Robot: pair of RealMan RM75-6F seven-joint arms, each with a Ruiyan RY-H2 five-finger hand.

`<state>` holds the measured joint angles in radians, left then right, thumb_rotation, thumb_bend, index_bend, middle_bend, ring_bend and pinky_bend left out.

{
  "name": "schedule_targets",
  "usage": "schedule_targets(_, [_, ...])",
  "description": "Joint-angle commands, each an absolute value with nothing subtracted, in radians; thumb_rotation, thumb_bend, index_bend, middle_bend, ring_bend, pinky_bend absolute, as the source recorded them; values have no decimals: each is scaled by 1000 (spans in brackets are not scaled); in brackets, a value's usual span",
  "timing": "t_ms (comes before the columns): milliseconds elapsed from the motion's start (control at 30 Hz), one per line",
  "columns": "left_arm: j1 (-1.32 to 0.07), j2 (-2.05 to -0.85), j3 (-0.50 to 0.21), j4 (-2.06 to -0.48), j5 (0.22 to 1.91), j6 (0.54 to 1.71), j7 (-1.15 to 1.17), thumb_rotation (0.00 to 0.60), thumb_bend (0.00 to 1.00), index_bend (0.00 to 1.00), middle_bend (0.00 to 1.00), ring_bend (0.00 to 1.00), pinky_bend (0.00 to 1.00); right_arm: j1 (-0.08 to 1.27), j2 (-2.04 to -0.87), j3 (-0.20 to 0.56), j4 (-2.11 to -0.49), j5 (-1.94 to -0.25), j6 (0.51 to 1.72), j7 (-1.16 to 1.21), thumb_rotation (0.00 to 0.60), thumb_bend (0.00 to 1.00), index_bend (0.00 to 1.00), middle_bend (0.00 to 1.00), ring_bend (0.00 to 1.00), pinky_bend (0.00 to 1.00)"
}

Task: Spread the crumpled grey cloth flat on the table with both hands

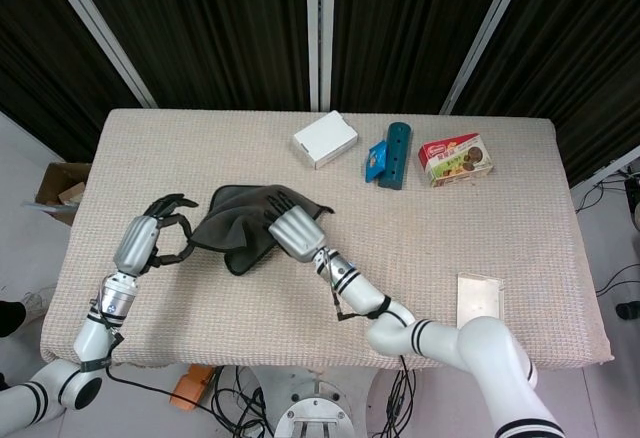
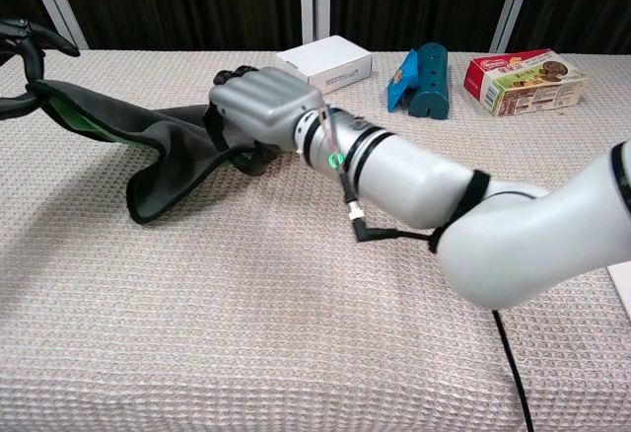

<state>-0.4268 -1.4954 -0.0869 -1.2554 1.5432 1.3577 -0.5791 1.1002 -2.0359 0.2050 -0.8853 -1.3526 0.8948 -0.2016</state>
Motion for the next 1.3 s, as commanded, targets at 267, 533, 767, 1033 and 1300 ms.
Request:
schedule_targets(267, [-423,-1473,-34,-1314,1615,1372,-536,600,430,637,261,143,163,989,-1562,68,-1331,-1440,868,-334,600,427,707,286,42,68])
schedule_targets(533, [-431,-1497,-12,-1287,1616,1332,-484,600,430,637,259,144,163,995,-1615,46,-1269,-1443,828,-437,600,392,687,281,42,56])
schedule_targets(767, [-422,-1510,3,-1253,1601,1312,-507,600,430,637,259,144,163,990,-1683,19,-1188,-1469,811,-438,600,392,664,278,40,44])
schedule_targets(1033, [-416,-1524,14,-1228,1603,1310,-551,600,430,637,259,144,163,967,-1648,20,-1256,-1469,825,-451,600,197,119,137,0,0])
schedule_targets(1300, [-417,-1521,15,-1233,1607,1311,-568,600,430,637,259,143,163,919,-1557,-16,-1421,-1544,906,-389,600,176,69,134,0,0])
